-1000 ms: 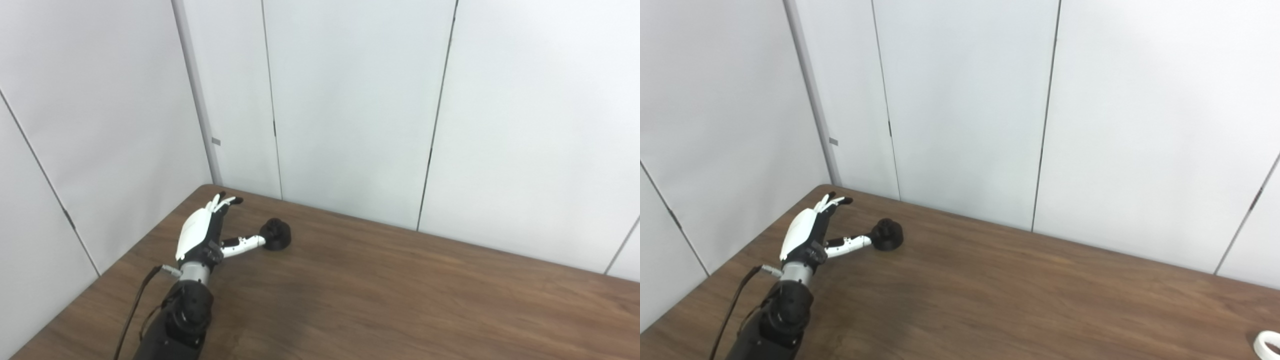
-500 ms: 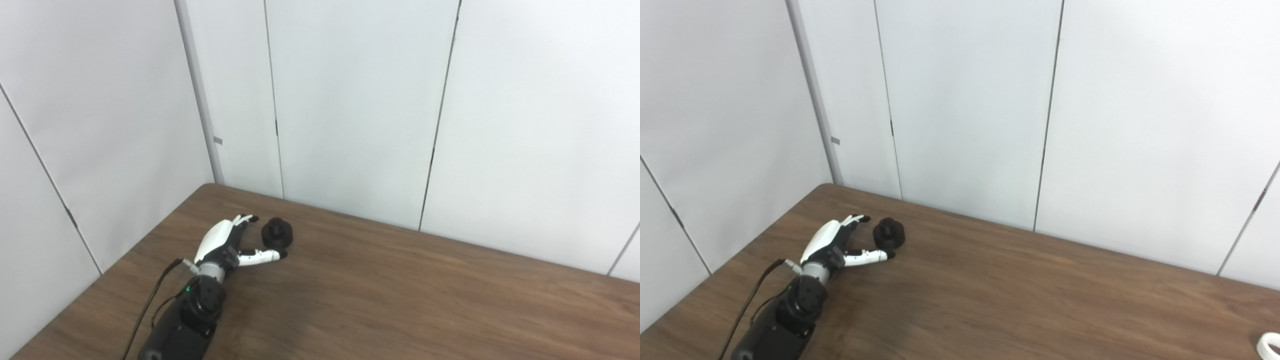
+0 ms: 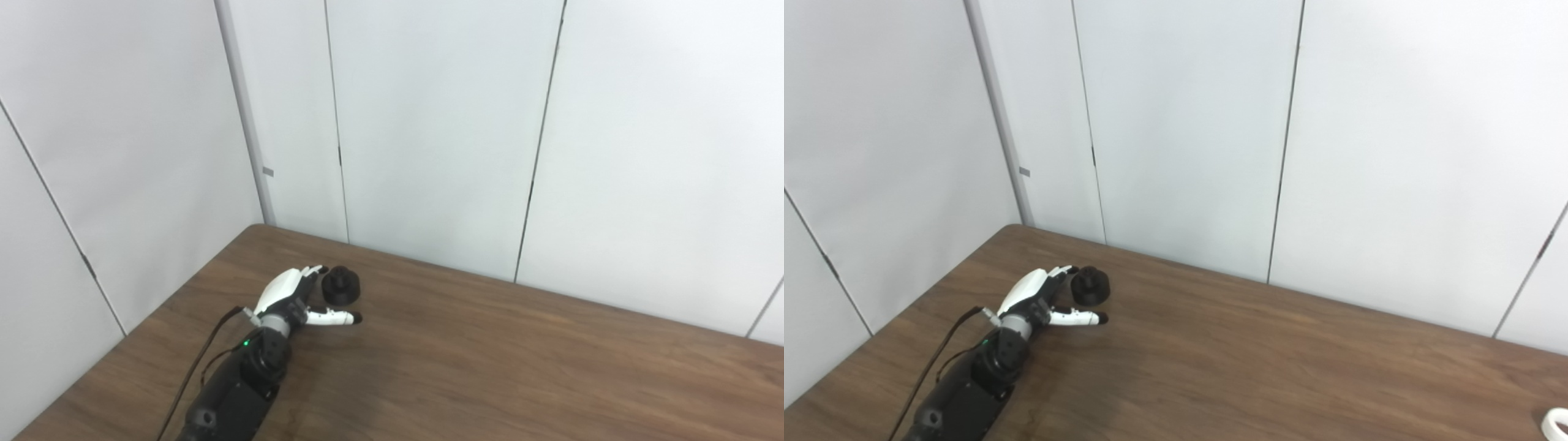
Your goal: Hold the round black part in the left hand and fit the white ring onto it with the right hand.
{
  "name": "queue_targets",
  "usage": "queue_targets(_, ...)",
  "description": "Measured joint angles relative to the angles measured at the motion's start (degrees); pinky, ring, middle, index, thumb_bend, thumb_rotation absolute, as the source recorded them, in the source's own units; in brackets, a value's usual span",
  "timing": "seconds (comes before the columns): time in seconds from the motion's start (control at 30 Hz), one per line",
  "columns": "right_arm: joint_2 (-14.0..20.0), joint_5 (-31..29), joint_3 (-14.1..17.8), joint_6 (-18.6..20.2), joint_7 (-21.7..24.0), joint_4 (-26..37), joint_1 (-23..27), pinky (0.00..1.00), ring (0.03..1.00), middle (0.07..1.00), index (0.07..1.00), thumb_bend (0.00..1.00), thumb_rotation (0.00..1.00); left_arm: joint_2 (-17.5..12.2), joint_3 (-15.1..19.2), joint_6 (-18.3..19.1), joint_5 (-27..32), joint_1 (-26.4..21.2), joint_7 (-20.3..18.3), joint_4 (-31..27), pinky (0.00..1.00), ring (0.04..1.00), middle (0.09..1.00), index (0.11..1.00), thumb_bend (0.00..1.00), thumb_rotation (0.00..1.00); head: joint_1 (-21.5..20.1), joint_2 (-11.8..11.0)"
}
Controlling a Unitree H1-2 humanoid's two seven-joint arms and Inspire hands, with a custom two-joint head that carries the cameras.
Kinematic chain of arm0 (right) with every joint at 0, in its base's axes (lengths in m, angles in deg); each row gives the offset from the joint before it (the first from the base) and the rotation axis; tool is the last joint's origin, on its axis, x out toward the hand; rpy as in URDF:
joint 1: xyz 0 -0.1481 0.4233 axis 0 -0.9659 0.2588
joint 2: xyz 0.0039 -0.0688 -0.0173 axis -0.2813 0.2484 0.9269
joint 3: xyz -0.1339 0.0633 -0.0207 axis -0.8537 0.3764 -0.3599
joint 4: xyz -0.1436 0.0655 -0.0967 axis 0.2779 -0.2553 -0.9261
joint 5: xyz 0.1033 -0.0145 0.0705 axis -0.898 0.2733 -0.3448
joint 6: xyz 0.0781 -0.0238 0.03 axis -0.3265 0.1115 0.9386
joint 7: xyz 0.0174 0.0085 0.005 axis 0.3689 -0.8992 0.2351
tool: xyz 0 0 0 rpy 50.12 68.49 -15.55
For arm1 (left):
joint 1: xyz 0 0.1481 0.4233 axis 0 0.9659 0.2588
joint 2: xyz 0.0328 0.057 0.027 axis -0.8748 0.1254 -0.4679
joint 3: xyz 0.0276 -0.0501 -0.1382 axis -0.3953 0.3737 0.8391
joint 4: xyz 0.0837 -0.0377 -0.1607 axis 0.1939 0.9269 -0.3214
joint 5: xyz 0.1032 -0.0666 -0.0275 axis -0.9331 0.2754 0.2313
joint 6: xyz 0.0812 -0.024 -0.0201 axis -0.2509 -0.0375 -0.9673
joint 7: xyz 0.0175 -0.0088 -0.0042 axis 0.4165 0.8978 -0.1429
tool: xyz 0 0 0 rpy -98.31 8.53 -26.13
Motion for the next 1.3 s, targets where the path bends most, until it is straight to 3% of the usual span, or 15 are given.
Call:
queue_targets(0.67, 0.23, -0.24, 0.86, 0.16, 0.03, 0.81, -1.18, 0.99, 1.0, 1.0, 1.0, 0.53, 0.63, -0.12, -1.96, 1.77, -0.36, -1.74, 0.36, 1.13, 1.0, 1.0, 1.0, 0.919, 1.0, 0.39, 0.0, 0.26)
queue_targets(0.93, 1.52, -1.43, 2.0, 1.11, 0.89, 2.66, -3.21, 1.0, 1.0, 1.0, 1.0, 0.52, 0.61, -1.16, -4.81, 1.7, -2.72, -3.15, 1.13, 4.08, 1.0, 1.0, 1.0, 0.807, 0.99, 0.26, -0.53, 2.02)
queue_targets(1.17, 1.59, -1.31, 2.28, 0.82, 0.84, 2.81, -3.63, 0.98, 1.0, 1.0, 1.0, 0.57, 0.66, -3.85, -7.47, -0.16, -3.94, -6.56, 1.13, 9.06, 1.0, 1.0, 0.975, 0.67, 0.91, 0.17, -0.44, 2.46)
queue_targets(1.3, 1.63, -1.3, 2.32, 0.84, 0.84, 2.82, -3.62, 0.97, 1.0, 1.0, 1.0, 0.58, 0.67, -3.94, -7.65, -0.83, -4.04, -6.58, 2.15, 9.76, 1.0, 1.0, 0.955, 0.624, 0.93, 0.14, -0.53, 2.46)
